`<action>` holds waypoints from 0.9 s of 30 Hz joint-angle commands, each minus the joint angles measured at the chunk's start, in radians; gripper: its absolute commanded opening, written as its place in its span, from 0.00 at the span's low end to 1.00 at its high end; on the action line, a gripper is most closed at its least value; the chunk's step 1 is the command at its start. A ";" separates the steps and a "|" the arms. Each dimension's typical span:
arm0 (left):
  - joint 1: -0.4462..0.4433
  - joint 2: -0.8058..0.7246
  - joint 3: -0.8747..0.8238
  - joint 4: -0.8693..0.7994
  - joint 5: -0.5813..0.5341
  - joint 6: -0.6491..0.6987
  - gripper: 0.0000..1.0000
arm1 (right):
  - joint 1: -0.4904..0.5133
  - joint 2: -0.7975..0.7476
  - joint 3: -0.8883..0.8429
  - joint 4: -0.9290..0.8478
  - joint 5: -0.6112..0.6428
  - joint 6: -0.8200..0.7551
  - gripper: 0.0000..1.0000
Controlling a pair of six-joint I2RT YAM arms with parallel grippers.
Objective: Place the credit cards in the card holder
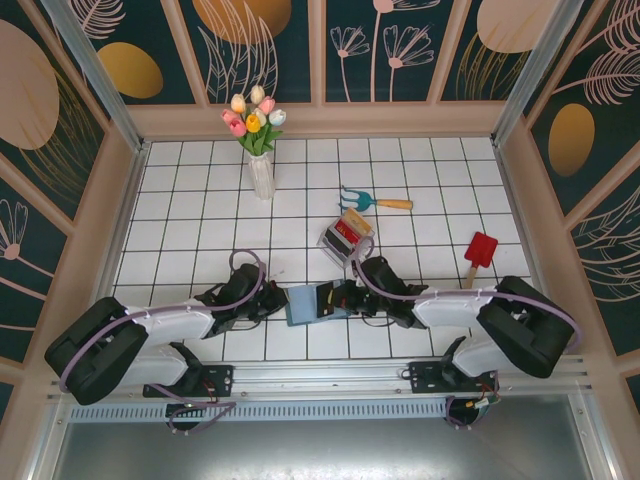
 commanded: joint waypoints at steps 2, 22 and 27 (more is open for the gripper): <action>-0.001 0.003 -0.017 -0.006 -0.014 -0.008 0.05 | 0.012 0.053 0.005 0.092 -0.032 0.010 0.06; -0.002 0.002 -0.020 -0.015 -0.025 -0.003 0.05 | 0.037 0.180 0.048 0.161 -0.127 0.001 0.06; -0.002 0.007 -0.020 -0.008 -0.024 -0.003 0.05 | 0.040 0.227 0.086 0.165 -0.130 -0.006 0.08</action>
